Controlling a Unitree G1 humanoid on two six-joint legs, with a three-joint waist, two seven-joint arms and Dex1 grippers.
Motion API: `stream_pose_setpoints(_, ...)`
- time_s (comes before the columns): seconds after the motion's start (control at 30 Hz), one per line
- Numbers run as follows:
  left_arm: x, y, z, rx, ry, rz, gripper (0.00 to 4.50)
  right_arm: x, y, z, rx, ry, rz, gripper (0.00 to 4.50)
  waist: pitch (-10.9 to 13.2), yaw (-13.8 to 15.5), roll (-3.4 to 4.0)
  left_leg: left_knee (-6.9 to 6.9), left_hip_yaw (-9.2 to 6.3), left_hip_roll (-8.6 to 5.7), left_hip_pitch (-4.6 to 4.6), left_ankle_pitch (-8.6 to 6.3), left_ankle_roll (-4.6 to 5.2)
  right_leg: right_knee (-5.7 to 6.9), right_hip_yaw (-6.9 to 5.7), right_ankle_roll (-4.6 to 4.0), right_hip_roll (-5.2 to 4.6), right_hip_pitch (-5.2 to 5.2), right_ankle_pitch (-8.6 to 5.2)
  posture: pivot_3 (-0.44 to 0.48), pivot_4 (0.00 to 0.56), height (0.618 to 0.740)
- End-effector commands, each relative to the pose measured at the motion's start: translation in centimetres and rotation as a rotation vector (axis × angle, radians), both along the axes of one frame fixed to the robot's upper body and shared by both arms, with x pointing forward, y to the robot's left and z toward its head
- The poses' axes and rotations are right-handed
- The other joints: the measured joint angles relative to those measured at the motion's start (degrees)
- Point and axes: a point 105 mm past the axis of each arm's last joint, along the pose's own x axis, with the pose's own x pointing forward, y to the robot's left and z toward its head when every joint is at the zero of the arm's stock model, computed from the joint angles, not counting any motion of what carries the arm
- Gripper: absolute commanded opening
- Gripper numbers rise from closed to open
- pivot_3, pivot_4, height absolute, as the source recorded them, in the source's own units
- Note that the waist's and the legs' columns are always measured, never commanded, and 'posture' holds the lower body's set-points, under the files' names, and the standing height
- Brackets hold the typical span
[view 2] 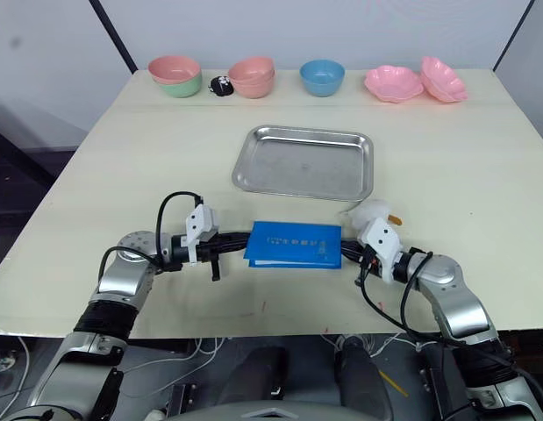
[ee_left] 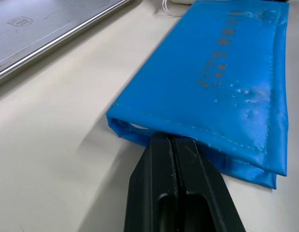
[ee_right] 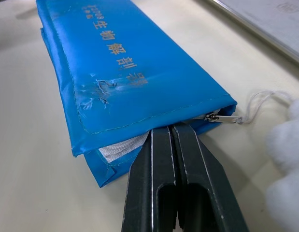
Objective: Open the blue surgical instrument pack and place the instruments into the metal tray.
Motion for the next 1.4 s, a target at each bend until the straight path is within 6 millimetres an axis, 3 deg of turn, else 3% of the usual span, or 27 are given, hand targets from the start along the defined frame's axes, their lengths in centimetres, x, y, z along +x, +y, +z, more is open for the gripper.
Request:
stream_pose_setpoints(0.03, -0.5, -0.3, -0.6, 0.002, 0.022, -0.009, 0.0, -0.4, -0.5, 1.2, 0.01, -0.047, 0.004, 0.02, 0.0, 0.0, 0.0, 0.0, 0.0, -0.01, 0.0, 0.0, 0.0, 0.0, 0.0, 0.0, 0.0, 0.0, 0.0, 0.0, 0.15, 0.74)
stream_pose_setpoints(0.33, -0.2, 2.7, 1.2, 0.018, -0.052, 0.045, 0.0, -2.0, -3.2, 1.8, 0.013, -0.083, -0.016, 0.02, 0.0, -0.3, -0.01, -0.01, -0.02, 0.02, 0.01, 0.0, 0.01, 0.0, 0.01, 0.02, 0.02, -0.01, 0.01, 0.0, 0.15, 0.74)
stream_pose_setpoints(0.63, -3.3, 6.3, 5.0, 0.024, -0.064, 0.01, 0.0, -4.4, -4.1, 2.7, 0.028, -0.11, 0.13, 0.02, 0.1, -0.3, -0.09, -0.01, 0.04, 0.16, 0.01, -0.01, 0.01, -0.04, 0.08, 0.01, 0.05, -0.02, 0.0, 0.0, 0.15, 0.74)
stream_pose_setpoints(0.73, -4.0, 6.0, 6.1, 0.007, -0.088, -0.038, 0.0, -4.7, -3.9, 2.8, 0.014, -0.143, 0.188, 0.81, 0.1, -0.1, -0.1, -0.01, 0.02, 0.19, 0.02, -0.01, 0.01, -0.04, 0.05, 0.01, 0.05, -0.02, 0.0, 0.0, 0.15, 0.74)
stream_pose_setpoints(0.77, -4.1, 5.8, 6.5, 0.004, -0.118, -0.055, 0.69, -4.8, -3.7, 2.6, -0.007, -0.154, 0.216, 1.58, 0.1, 0.0, -0.1, -0.01, 0.03, 0.18, 0.02, -0.01, 0.01, -0.05, 0.06, 0.01, 0.03, -0.02, 0.0, 0.0, 0.15, 0.74)
stream_pose_setpoints(0.83, -4.6, 5.2, 7.2, -0.008, -0.147, -0.104, 1.15, -4.9, -3.5, 2.0, -0.056, -0.184, 0.264, 2.22, 0.1, -0.1, -0.14, -0.01, 0.04, 0.17, 0.02, -0.01, 0.01, -0.05, 0.06, 0.01, 0.03, -0.01, 0.0, 0.0, 0.15, 0.74)
stream_pose_setpoints(0.93, -5.5, 4.1, 7.9, -0.024, -0.114, -0.193, 2.45, -4.3, -2.7, 2.0, -0.053, -0.236, 0.286, 3.55, 0.1, -0.2, -0.18, -0.01, 0.09, 0.17, 0.02, -0.01, 0.01, -0.06, 0.08, 0.01, 0.05, -0.02, 0.0, 0.0, 0.15, 0.74)
stream_pose_setpoints(1.0, -6.1, 3.4, 8.2, -0.021, -0.085, -0.255, 3.02, -3.8, -2.1, 2.0, -0.054, -0.258, 0.309, 4.15, 0.1, -0.3, -0.16, -0.02, 0.1, 0.2, 0.02, -0.01, 0.01, -0.05, 0.09, 0.01, 0.08, -0.03, 0.0, 0.0, 0.15, 0.74)
stream_pose_setpoints(1.03, -6.5, 3.0, 8.3, -0.014, -0.072, -0.289, 3.65, -3.6, -1.8, 1.8, -0.062, -0.267, 0.328, 4.5, 0.2, -0.4, -0.2, -0.02, 0.11, 0.22, 0.03, -0.01, 0.01, -0.04, 0.1, 0.0, 0.1, -0.03, 0.0, 0.0, 0.15, 0.74)
stream_pose_setpoints(1.1, -6.8, 2.5, 8.6, -0.01, -0.053, -0.333, 4.36, -3.1, -1.2, 1.5, -0.085, -0.302, 0.36, 4.5, 0.2, -0.4, -0.21, -0.02, 0.13, 0.26, 0.04, -0.01, 0.01, -0.05, 0.11, -0.03, 0.17, -0.03, 0.02, 0.0, 0.15, 0.74)
stream_pose_setpoints(1.13, -6.8, 2.2, 8.8, -0.009, -0.055, -0.345, 4.44, -2.8, -0.9, 1.5, -0.084, -0.323, 0.366, 4.5, 0.2, -0.3, -0.2, -0.01, 0.14, 0.26, 0.05, -0.01, 0.01, -0.04, 0.11, -0.03, 0.18, -0.03, 0.02, 0.0, 0.15, 0.74)
stream_pose_setpoints(1.4, -6.9, 1.1, 9.1, 0.004, -0.058, -0.445, 4.44, -0.5, 1.1, 1.8, -0.103, -0.462, 0.414, 4.5, 0.2, -0.3, -0.21, -0.01, 0.2, 0.26, 0.04, -0.01, 0.01, -0.04, 0.14, -0.04, 0.24, -0.03, 0.03, 0.0, 0.15, 0.74)
